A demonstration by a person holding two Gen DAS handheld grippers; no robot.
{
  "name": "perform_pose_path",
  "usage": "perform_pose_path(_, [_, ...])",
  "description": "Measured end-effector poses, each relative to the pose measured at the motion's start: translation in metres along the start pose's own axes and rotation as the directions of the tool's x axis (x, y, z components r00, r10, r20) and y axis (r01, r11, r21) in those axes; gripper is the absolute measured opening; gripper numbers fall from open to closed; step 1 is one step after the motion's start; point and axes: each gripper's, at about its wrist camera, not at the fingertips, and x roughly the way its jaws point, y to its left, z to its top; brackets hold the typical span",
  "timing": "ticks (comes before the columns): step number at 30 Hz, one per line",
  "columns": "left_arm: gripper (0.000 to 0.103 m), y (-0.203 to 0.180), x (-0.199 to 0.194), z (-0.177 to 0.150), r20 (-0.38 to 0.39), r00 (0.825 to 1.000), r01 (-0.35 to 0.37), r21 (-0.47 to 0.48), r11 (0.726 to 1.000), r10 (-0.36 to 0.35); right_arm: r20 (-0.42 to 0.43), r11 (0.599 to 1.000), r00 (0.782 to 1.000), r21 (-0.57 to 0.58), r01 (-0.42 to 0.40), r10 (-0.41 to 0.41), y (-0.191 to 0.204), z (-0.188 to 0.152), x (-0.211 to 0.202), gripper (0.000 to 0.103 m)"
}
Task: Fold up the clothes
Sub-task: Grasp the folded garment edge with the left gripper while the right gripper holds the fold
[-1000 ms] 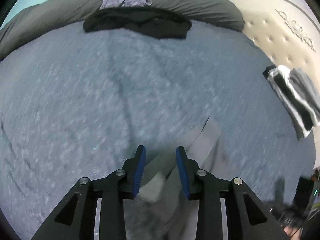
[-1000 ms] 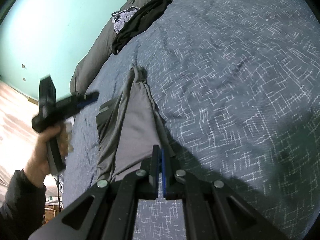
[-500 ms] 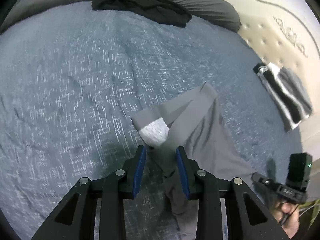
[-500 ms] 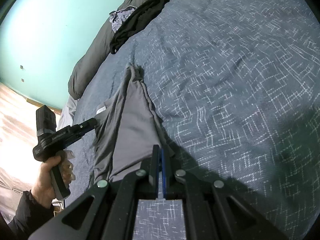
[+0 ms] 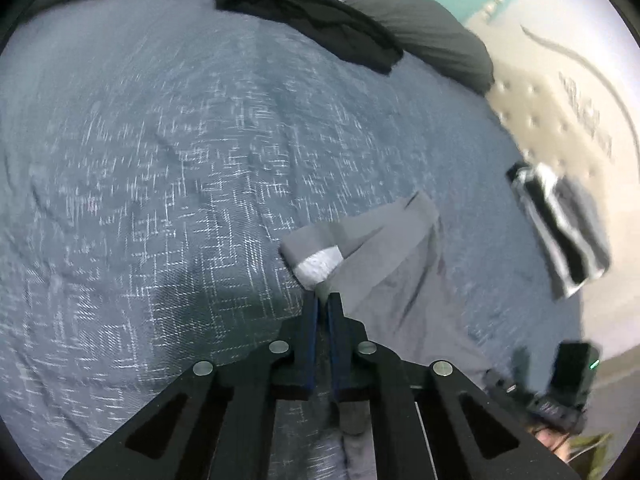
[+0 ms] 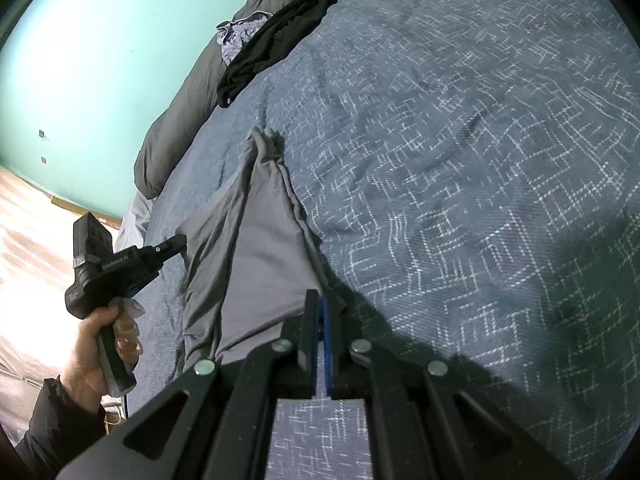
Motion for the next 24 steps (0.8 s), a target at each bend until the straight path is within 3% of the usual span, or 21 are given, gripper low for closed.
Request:
perform_pose_path(10, [0.004,0.028,0.011,0.019,0.03,0.999,0.038,-0.163,0.986,-0.034,0.001,1.0,1.0,-0.003,0.014,-0.014,-0.001,-0.003,-0.003,0.002])
perform_pose_path(15, [0.004,0.028,0.017,0.031,0.013,1.0,0.019,-0.173,0.985,-0.017,0.001,1.0,1.0,-0.001,0.016,-0.016,-0.002,-0.004,-0.004,0.002])
perform_pose_path(22, [0.005,0.041,0.022,0.035,-0.026,0.997,0.065,-0.223,0.973,-0.073,0.001,1.0,1.0,0.002,0.015,-0.015,-0.003,-0.007,-0.006,0.002])
perform_pose_path(24, [0.009,0.039,0.021,0.034,-0.033,0.998,0.047,-0.205,0.978,-0.055,0.0,1.0,1.0,0.005,0.014,-0.014,-0.004,-0.008,-0.007,0.002])
